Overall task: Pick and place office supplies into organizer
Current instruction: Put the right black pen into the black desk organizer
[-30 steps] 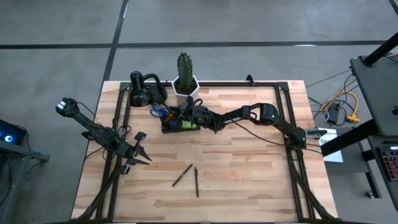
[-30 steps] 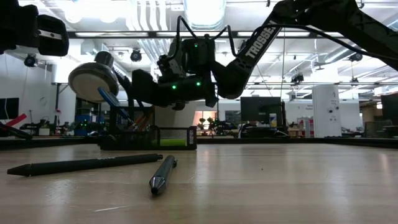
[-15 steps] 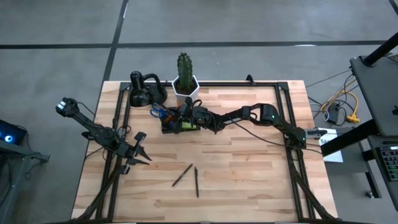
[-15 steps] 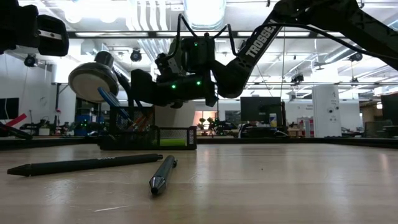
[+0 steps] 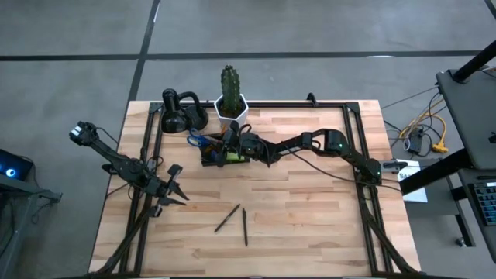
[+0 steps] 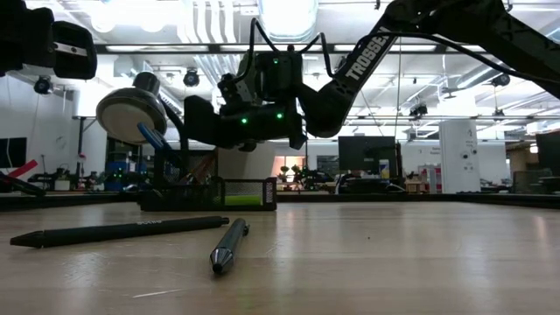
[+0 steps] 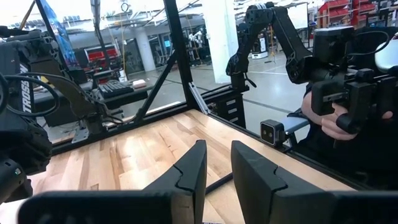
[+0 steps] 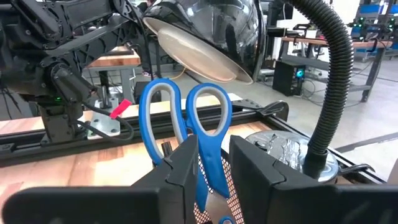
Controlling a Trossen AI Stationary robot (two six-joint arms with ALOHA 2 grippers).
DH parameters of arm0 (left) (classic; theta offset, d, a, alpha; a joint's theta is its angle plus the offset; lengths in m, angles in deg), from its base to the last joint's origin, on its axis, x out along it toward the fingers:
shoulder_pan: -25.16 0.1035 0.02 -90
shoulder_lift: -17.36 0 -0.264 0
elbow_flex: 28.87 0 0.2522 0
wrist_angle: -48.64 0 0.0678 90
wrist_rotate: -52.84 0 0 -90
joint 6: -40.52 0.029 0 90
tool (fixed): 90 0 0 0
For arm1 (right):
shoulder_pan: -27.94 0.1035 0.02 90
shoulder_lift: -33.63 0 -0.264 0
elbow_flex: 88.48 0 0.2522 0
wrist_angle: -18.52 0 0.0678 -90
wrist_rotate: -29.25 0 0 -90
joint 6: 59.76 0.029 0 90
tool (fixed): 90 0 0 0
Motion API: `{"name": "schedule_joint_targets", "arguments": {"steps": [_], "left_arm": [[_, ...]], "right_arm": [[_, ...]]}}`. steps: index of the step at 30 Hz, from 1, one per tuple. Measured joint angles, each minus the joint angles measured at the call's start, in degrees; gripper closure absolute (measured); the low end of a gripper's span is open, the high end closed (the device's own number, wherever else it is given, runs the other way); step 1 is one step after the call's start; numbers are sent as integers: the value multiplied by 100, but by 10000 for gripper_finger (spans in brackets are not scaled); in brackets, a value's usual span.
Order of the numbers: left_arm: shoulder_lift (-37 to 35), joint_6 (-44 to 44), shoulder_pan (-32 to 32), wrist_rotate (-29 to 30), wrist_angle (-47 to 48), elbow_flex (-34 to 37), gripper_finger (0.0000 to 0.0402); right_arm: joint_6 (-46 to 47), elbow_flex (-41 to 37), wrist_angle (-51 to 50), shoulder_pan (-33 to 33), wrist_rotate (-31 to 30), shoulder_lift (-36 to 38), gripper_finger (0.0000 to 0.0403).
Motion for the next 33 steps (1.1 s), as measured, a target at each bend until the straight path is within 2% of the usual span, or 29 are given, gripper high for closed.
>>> {"name": "schedule_joint_targets", "arguments": {"steps": [12,19,22,26,33], "left_arm": [[0,0,1,0,-2,0,343],[0,-1,-1,0,4,0,343],[0,-2,1,0,4,0,343],[2,-2,1,0,8,0,343],[-3,-2,1,0,0,0,343]], "right_arm": [[-24,0,3,75,69,200,334],[-532,0,-287,447,602,525,318],[-1040,0,-1019,684,805,811,308],[-1668,0,-2487,1015,885,1317,294],[-2072,0,-4491,1459,898,2187,273]]}}
